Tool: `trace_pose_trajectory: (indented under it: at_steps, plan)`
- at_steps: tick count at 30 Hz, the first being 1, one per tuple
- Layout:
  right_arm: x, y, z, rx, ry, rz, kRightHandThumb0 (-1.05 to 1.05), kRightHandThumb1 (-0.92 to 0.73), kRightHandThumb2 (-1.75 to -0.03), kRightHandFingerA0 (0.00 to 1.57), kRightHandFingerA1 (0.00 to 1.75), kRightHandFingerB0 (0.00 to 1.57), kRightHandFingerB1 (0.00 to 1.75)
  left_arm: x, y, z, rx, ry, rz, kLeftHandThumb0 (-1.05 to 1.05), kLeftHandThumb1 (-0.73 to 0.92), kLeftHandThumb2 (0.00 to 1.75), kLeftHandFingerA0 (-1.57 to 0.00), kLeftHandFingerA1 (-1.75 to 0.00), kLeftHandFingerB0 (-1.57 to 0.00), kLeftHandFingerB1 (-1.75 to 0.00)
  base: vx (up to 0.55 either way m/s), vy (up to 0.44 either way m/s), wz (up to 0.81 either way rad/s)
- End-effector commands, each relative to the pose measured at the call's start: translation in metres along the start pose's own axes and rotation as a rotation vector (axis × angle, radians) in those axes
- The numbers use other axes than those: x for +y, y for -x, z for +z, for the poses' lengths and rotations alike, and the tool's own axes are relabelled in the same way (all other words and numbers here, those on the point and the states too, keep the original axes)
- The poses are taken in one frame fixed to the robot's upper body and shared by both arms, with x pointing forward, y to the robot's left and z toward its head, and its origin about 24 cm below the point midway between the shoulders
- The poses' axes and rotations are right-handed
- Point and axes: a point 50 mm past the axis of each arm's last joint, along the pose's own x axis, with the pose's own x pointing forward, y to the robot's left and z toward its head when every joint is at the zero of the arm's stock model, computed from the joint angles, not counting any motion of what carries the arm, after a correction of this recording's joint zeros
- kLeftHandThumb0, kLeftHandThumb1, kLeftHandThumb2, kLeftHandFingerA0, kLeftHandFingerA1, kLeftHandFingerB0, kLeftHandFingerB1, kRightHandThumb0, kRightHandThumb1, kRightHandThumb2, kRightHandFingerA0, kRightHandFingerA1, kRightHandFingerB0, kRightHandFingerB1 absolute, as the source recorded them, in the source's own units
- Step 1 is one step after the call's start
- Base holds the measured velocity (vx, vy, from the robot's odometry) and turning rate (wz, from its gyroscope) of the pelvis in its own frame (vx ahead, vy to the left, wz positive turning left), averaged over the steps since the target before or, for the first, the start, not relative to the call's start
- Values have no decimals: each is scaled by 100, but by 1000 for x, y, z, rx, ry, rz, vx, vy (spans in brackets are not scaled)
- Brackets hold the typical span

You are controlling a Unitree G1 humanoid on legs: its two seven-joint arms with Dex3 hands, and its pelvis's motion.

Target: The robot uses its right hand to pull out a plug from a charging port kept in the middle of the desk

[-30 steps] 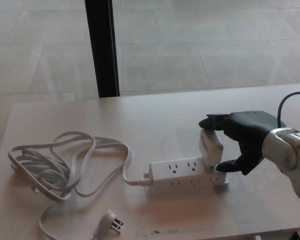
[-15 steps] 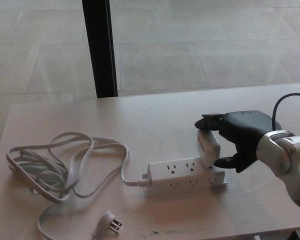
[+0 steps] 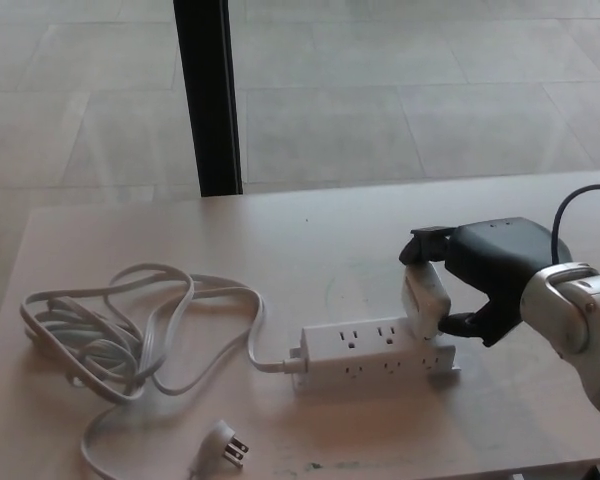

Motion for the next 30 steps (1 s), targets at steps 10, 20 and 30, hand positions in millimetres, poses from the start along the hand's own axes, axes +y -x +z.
trace_pose_trajectory:
  at_steps: [10, 20, 30]
  plan:
    - [50, -1, 16, 112, -8, 173, -39, -73, -80, 92, 170, 67, 53, 2, -1, 7, -45, 12, 11, -87, 92, 81, -77, -54, -56, -44, 0, 0, 0]
    - [10, -7, 2, 188, 78, 128, -40, -75, -78, 83, 168, 72, 88, 2, -1, 10, -57, 25, 8, -92, 80, 94, -76, -58, -55, -48, 0, 0, 0]
    - [-28, -7, -12, 225, 96, 47, -40, -72, -77, 88, 173, 72, 95, 3, -1, 9, -41, 35, 19, -88, 92, 82, -76, -55, -55, -43, 0, 0, 0]
